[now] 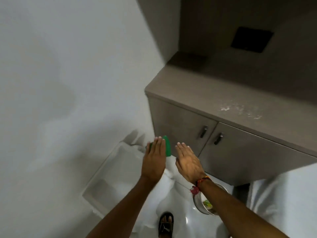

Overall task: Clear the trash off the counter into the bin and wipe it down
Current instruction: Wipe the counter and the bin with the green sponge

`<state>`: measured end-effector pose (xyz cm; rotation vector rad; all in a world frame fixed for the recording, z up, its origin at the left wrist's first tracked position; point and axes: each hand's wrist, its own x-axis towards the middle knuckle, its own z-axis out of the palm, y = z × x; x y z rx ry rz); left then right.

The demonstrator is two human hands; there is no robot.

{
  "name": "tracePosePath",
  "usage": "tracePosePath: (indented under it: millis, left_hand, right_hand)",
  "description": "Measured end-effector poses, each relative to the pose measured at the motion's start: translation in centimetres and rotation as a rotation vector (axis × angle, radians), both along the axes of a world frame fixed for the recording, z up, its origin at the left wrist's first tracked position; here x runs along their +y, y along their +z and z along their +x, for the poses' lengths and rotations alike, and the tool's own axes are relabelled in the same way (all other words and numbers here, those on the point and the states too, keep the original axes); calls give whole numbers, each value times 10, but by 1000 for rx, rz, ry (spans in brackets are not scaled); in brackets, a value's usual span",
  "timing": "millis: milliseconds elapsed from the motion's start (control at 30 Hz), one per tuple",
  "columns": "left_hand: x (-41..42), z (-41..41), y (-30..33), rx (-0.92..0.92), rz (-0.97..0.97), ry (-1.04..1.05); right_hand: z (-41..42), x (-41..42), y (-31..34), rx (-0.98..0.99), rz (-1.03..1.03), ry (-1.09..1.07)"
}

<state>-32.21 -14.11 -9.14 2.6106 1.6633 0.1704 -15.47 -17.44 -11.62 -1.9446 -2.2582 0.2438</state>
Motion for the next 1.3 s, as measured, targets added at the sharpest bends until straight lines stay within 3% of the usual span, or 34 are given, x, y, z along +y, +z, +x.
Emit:
tracePosePath:
  millis: [167, 367, 567, 767, 900, 1000, 1067, 1200, 1300]
  left_hand:
    - [-18, 113, -29, 180, -142, -324]
    - [-69, 185, -165, 244, -203, -610]
    - [-98, 212, -325, 357, -291, -731]
    - [-114, 199, -415, 370, -343, -756]
    - [-121, 188, -447, 359, -354, -786]
    - [-121, 188, -455, 349, -354, -782]
    - [-119, 191, -452, 346, -343, -768]
    - [-114, 192, -431, 354, -318, -750]
    - [-105, 192, -400, 341, -268, -735]
  right_hand:
    - [89, -50, -46, -73, -114, -210]
    - [147, -148, -190, -74, -364, -351]
    - [142, -230, -360, -8, -512, -343]
    - [146, -256, -460, -132, -372, -220]
    - [168, -240, -497, -287, -300, -106]
    - [183, -234, -503, -141, -319, -85]
    - [186, -238, -503, -147, -322, -37]
    - [190, -242, -482, -199, -373, 21]
    - [198, -240, -437, -70, -441, -48]
